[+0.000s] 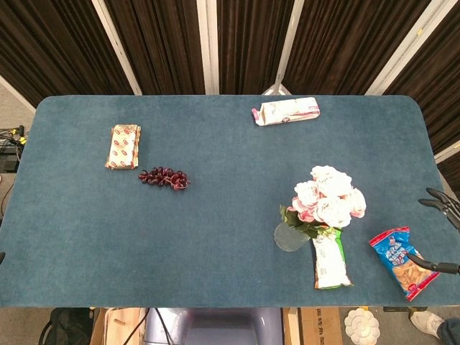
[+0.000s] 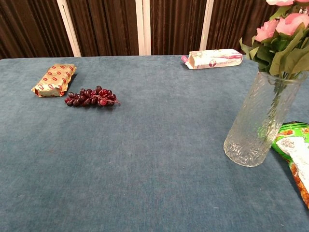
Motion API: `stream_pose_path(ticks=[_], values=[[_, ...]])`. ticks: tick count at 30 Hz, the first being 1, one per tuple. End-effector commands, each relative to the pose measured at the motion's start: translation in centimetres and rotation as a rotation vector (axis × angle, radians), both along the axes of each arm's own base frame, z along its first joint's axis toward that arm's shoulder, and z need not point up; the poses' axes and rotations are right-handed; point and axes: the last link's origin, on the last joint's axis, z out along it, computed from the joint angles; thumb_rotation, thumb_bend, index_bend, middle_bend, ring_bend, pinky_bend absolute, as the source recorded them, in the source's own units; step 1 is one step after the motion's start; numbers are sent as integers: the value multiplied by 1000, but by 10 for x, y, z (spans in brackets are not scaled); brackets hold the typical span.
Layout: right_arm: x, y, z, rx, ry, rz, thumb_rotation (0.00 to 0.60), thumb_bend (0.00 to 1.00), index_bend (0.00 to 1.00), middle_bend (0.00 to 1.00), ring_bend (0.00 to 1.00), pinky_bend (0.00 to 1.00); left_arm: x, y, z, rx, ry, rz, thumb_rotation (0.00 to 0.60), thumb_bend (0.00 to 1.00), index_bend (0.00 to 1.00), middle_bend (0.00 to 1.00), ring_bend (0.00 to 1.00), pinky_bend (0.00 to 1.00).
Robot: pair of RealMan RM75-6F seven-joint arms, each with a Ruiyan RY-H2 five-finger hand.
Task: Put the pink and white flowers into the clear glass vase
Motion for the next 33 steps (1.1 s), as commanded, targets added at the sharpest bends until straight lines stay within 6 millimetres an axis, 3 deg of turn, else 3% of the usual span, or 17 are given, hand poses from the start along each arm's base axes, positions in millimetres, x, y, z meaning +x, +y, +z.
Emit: stream_pose_path(ticks=[1,8,13,25,33], values=[[-17,35,-13,-98,308,-2,600,127,209,96,63,0,0,-1,2,0,-2,1,600,194,98,4,0,20],[-15,38,-44,-83,573,20,600,127,148,83,56,0,-2,-2,6,1,-10,-2,600,194,98,4,0,19],[-14,34,-59,-99,660,14,600,127,130,72,49,0,-3,-5,10,8,-15,-7,600,190,98,4,0,19],[-17,33,-66,-13,736,-11,600,127,121,65,39,0,-8,-7,12,-30,-20,64,600,188,98,3,0,19],[-15,28,-60,-133,691,-27,600,127,120,64,39,0,-11,-5,14,-43,-32,112,600,188,98,4,0,19]])
